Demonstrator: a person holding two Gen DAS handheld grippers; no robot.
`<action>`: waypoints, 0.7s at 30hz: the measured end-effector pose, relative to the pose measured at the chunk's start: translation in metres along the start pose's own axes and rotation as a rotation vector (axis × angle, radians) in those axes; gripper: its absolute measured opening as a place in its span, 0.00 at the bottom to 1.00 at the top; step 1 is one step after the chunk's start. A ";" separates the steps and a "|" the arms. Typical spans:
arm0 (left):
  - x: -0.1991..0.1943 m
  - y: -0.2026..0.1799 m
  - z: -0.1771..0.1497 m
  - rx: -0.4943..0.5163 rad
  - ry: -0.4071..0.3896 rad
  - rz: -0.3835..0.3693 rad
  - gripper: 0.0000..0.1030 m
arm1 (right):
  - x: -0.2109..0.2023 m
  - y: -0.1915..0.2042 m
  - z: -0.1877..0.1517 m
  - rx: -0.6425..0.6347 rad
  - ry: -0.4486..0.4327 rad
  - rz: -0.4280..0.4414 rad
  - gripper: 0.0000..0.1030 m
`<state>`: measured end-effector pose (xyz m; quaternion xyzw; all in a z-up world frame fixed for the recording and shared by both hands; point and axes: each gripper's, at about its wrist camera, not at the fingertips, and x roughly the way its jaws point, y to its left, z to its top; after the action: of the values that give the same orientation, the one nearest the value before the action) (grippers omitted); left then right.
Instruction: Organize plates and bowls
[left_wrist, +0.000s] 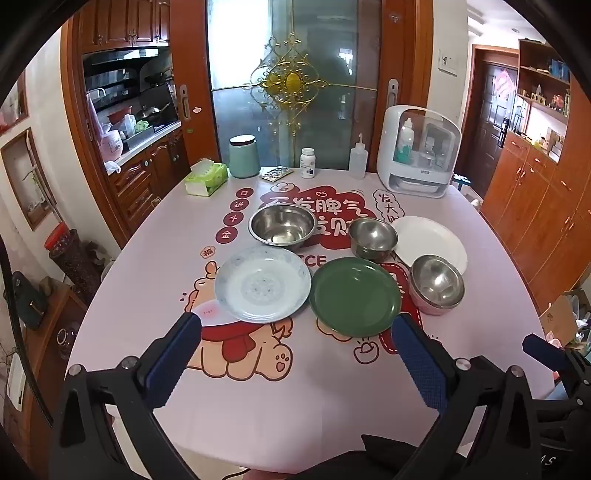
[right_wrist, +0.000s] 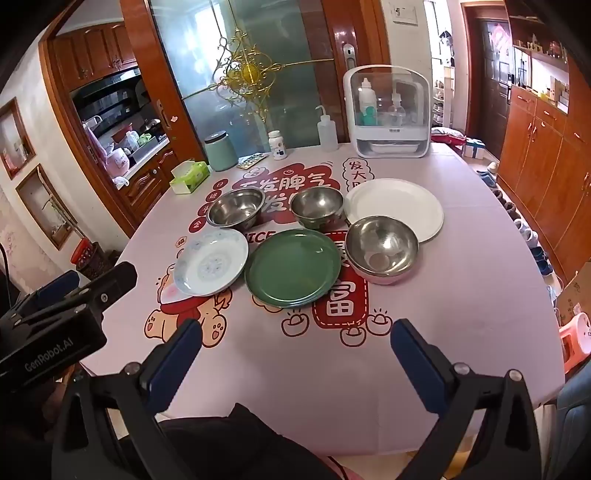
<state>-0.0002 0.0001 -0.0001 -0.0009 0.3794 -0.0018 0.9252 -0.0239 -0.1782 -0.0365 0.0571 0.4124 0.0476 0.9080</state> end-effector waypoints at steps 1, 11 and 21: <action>0.000 0.000 0.000 0.000 -0.001 0.005 0.99 | 0.000 0.000 0.000 -0.001 0.003 0.000 0.99; 0.004 0.006 0.002 -0.011 0.003 0.004 0.99 | 0.005 0.010 0.003 -0.009 0.011 0.002 0.99; 0.005 0.005 0.001 -0.008 0.002 0.008 0.99 | 0.005 0.007 0.002 -0.015 0.014 0.000 0.99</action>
<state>0.0040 0.0053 -0.0023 -0.0031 0.3804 0.0037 0.9248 -0.0194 -0.1709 -0.0374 0.0499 0.4182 0.0512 0.9055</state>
